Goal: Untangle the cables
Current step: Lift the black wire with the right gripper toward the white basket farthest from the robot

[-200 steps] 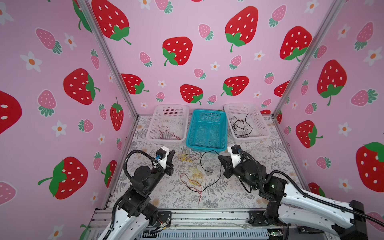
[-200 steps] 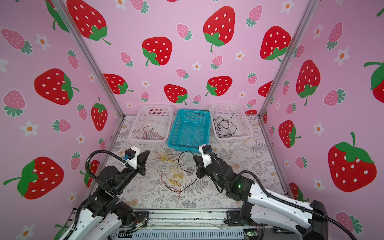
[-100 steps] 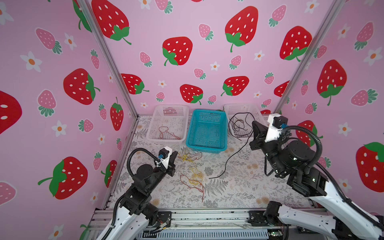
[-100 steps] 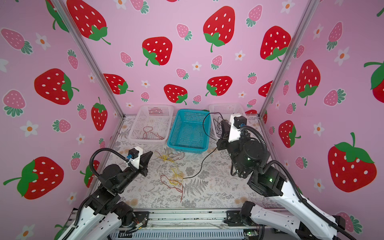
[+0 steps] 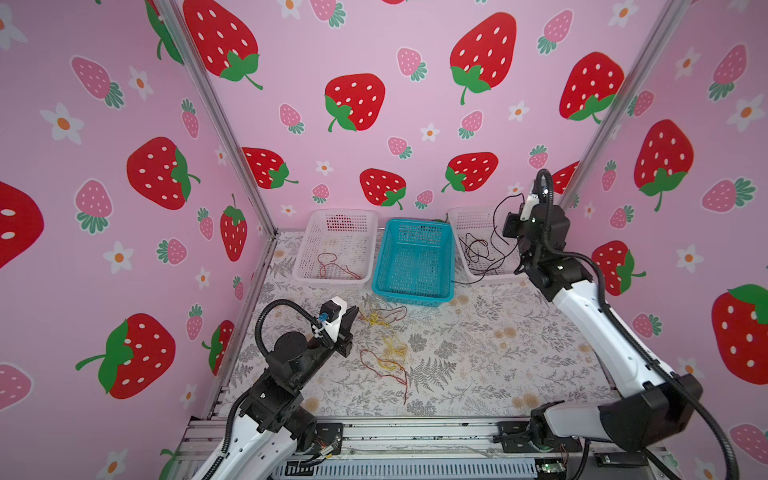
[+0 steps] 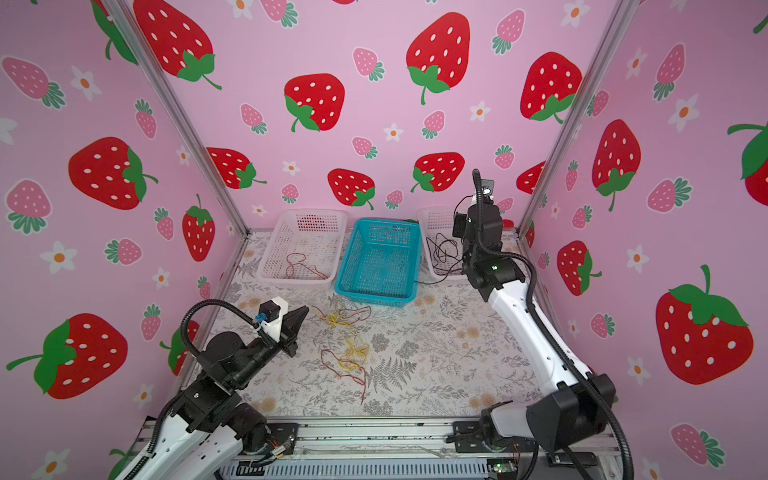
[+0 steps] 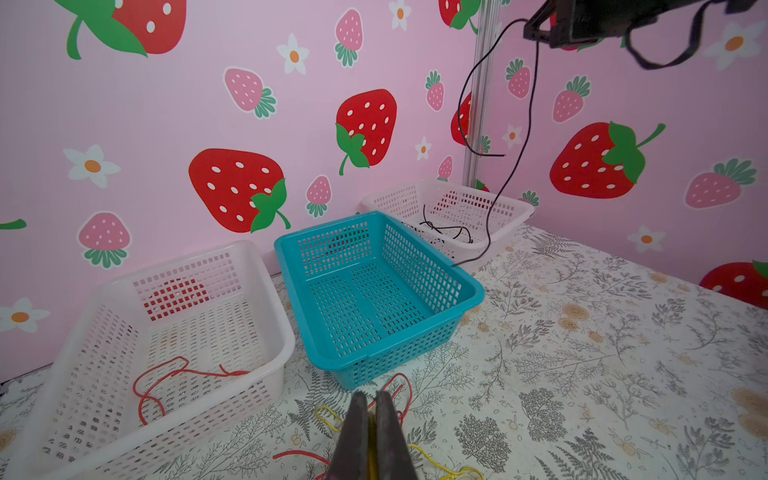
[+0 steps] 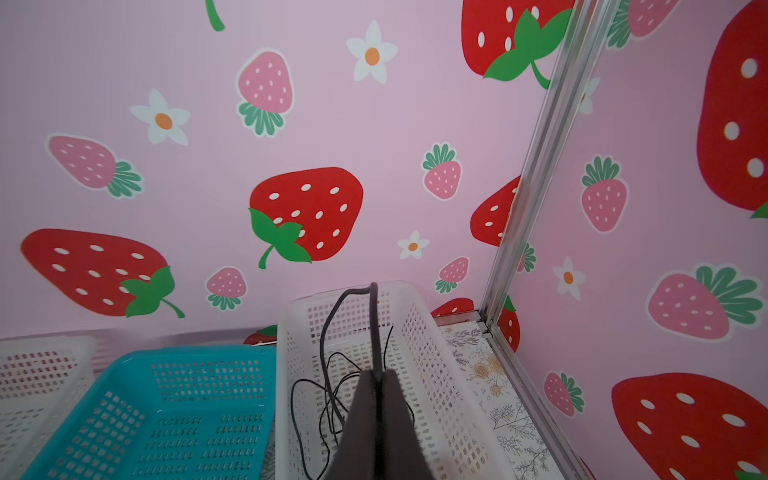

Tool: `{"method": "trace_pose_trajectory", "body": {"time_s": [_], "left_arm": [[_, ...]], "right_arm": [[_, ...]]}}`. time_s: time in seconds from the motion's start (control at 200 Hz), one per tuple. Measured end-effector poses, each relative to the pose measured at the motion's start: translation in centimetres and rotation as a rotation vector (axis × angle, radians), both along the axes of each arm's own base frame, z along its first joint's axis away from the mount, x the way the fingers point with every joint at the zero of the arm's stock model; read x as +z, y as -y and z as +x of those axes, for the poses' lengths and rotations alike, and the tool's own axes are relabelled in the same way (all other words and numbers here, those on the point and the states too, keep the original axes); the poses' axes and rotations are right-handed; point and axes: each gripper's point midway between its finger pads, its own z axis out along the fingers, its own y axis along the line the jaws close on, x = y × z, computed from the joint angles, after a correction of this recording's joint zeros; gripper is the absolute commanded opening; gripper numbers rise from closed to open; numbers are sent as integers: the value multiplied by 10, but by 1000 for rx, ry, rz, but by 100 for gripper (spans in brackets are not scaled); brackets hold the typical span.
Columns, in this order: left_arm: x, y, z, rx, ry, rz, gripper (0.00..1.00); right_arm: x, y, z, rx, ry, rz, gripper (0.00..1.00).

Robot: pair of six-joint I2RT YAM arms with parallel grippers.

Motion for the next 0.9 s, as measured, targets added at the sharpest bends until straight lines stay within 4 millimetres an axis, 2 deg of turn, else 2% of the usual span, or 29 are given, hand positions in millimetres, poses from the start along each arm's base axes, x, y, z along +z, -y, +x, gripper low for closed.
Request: {"method": "trace_pose_trajectory", "body": {"time_s": [0.09,0.28,0.38,0.44,0.5,0.725,0.895], "left_arm": [[0,1,-1,-5,1,1,0],[-4,1,-2,-1,0,3,0],[-4,2,-2,-3,0,4,0],[-4,3,-3,-9,1,6,0],[-4,4,-4,-13,1,8,0],[-5,4,-3,-14,1,9,0],[-5,5,-4,-16,5,10,0]], "right_arm": [[-4,4,24,-26,-5,5,0],[-9,9,57,-92,15,-13,0],[-21,17,76,-144,-2,-34,0],[-29,24,78,-171,-16,-50,0],[-29,31,78,-200,-13,-60,0],[17,50,71,-296,95,-65,0],[29,56,66,-322,130,-57,0]]}}
